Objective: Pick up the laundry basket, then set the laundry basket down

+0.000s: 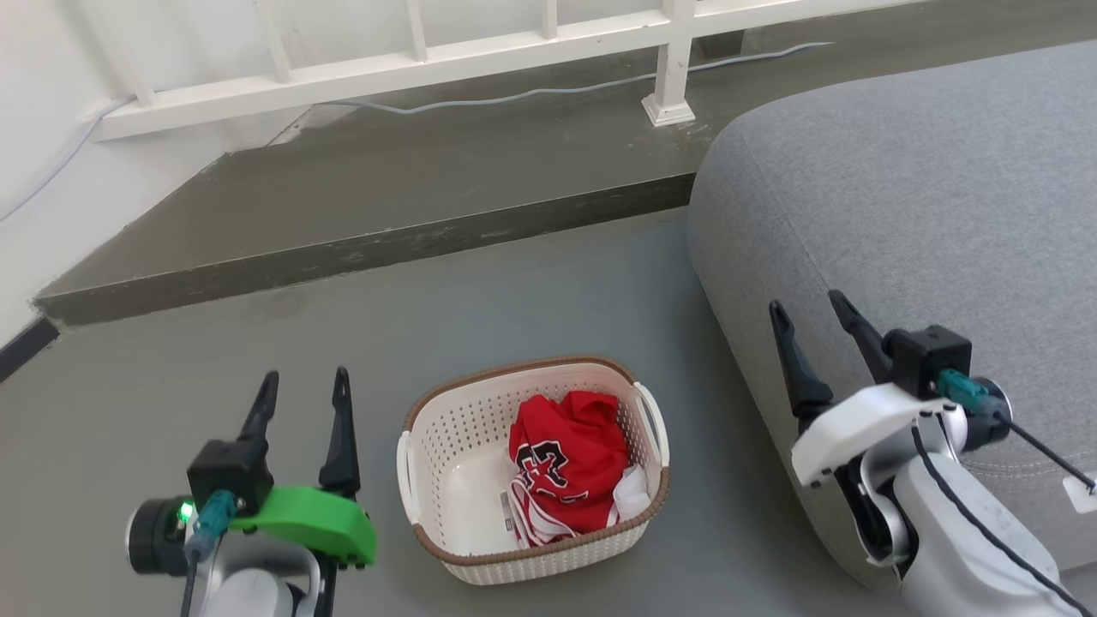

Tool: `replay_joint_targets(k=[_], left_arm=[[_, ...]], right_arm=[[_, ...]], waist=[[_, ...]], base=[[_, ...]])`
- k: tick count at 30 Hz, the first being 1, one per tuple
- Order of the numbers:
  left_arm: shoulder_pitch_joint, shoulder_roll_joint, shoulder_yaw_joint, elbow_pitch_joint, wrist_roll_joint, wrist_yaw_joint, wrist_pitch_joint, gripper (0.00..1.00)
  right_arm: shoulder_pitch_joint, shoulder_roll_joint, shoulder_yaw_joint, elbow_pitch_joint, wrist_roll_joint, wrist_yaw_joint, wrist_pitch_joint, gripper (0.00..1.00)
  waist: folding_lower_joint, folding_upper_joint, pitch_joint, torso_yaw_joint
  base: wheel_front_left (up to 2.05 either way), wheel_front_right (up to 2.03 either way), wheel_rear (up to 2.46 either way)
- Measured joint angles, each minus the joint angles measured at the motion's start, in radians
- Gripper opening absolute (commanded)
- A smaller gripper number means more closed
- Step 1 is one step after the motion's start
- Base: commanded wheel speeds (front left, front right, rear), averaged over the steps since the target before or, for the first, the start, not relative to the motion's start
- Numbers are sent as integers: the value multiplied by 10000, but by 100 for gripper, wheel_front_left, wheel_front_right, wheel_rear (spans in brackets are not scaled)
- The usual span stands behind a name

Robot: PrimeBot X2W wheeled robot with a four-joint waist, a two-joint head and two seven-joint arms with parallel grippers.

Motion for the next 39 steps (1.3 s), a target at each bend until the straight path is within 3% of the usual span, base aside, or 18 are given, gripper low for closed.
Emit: replay_joint_targets(k=[36,37,39], left_arm=[[1392,-224,320,-965,660,40,0,100],[1398,-230,320,-980,663,40,0,0],[1419,-259,288,-817,658,38,15,0]], right_arm=[[1171,-48,-313,-878,-681,-159,0,100],[1171,-46,-324,-894,-685,-159,0,0],[1221,6,-299,-779,-683,-157,4,0]], waist=[[0,0,29,13],[1,0,30,12],[1,0,31,12]], base=[[0,0,0],[0,0,0],[0,0,0]])
